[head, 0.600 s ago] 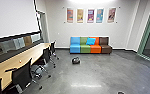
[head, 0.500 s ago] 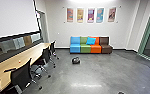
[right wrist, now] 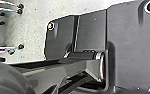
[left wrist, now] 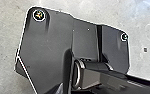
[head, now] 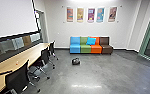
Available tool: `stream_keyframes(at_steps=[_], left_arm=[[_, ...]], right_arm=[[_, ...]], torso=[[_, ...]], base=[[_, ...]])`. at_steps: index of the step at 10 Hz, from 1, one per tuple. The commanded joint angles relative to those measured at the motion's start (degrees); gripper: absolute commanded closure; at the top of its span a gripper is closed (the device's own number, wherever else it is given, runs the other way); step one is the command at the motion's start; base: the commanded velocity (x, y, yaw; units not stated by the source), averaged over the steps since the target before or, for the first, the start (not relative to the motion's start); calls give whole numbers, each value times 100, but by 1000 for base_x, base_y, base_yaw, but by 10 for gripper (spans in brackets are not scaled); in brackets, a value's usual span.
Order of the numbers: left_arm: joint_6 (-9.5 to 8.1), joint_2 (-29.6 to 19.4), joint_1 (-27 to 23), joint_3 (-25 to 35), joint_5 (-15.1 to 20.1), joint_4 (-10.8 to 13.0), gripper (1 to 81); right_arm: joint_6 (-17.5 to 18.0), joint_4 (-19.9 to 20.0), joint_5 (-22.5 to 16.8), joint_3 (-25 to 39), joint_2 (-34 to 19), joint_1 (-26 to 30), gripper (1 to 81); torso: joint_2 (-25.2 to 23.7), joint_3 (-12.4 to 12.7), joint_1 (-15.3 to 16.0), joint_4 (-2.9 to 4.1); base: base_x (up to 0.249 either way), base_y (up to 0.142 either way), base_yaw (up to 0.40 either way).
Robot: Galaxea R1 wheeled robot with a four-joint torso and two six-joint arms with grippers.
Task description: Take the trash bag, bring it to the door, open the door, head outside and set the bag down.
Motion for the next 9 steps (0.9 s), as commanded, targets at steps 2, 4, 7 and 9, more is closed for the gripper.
stream_keyframes(at_steps=[2, 4, 7, 9], left_arm=[[25, -16, -314, 30, 316, 28, 10], [25, 19, -305, 30, 316, 28, 10], [25, 72, -314, 30, 316, 28, 10], [25, 81, -314, 30, 316, 28, 10]], right_arm=[[-11, 44, -335, 144, -33, 288, 10], [-11, 44, -335, 118, -50, 279, 10], [-11, 44, -326, 144, -112, 279, 10], [-11, 44, -326, 144, -103, 288, 10]], torso=[[0, 0, -2, 0], [0, 0, 0, 0], [0, 0, -2, 0], [0, 0, 0, 0]], base=[[159, 0, 0], [159, 0, 0], [159, 21, 0], [159, 72, 0]])
